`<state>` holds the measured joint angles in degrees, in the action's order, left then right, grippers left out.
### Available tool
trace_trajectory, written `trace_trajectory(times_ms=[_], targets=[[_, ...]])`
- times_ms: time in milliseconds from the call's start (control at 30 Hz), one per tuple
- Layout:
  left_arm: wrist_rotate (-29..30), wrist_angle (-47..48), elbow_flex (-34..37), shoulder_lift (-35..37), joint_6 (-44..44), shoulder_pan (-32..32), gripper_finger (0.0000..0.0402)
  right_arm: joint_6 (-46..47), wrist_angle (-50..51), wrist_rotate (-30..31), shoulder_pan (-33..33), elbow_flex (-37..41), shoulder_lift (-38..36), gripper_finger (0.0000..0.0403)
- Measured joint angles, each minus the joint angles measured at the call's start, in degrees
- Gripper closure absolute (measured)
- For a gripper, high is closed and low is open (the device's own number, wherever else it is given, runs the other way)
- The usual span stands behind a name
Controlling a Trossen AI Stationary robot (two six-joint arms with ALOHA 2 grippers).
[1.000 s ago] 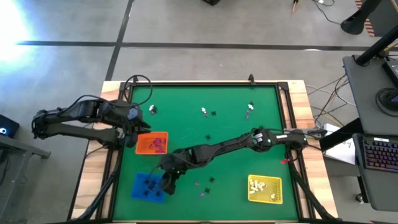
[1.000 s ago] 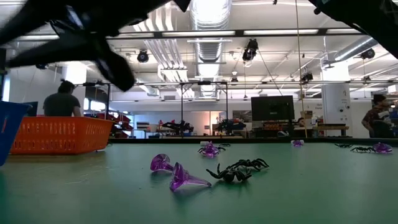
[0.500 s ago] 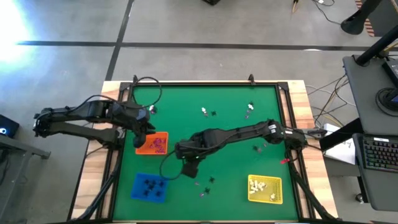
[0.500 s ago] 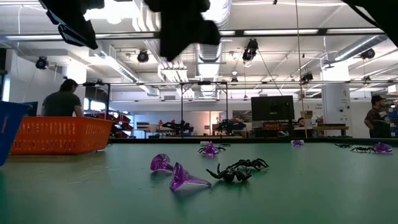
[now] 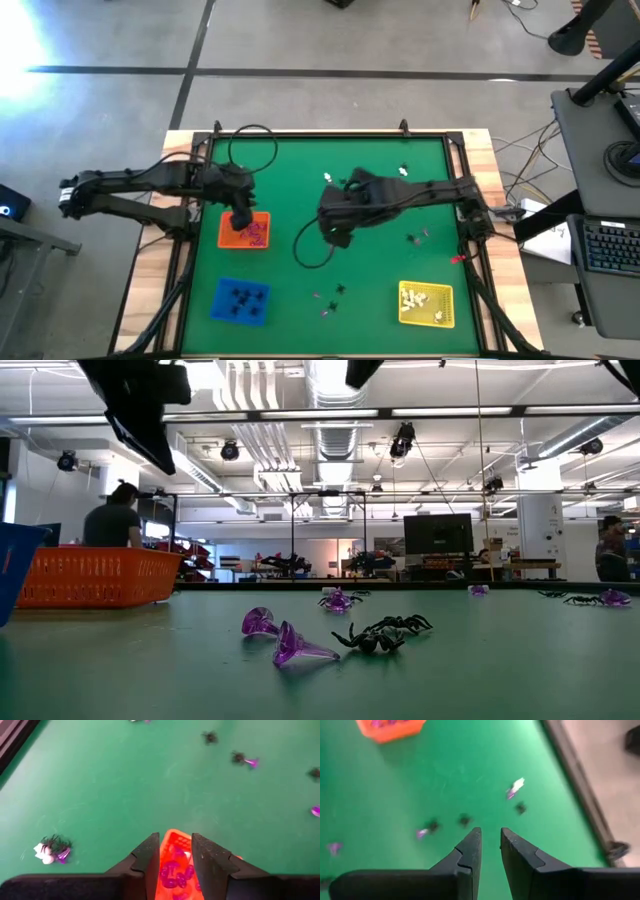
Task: Sort Halloween decoration
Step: Put the violet witch hat toy into the orange bin
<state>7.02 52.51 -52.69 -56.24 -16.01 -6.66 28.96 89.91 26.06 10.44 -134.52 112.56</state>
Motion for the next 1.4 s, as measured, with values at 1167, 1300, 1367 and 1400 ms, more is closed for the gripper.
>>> trace_trajectory(times_ms=[1167, 1300, 1367, 1400], targets=[[6.11, -4.85, -2.0, -16.65, 11.74, -30.15, 0.027, -24.06, 0.08, 11.12, -13.41, 10.85, -12.42, 0.0338], [3.71, -4.7, -0.11, -20.15, 5.18, -34.67, 0.027, -25.89, 0.06, 10.98, -13.85, 13.71, -12.77, 0.0342], [1.34, -4.72, 0.97, -22.05, 2.5, -35.52, 0.027, -26.42, 0.0, 10.98, -13.86, 14.49, -12.77, 0.0344], [0.25, -4.83, 1.41, -22.9, 1.92, -35.58, 0.027, -26.88, 0.02, 10.98, -13.86, 14.83, -12.77, 0.0344]])
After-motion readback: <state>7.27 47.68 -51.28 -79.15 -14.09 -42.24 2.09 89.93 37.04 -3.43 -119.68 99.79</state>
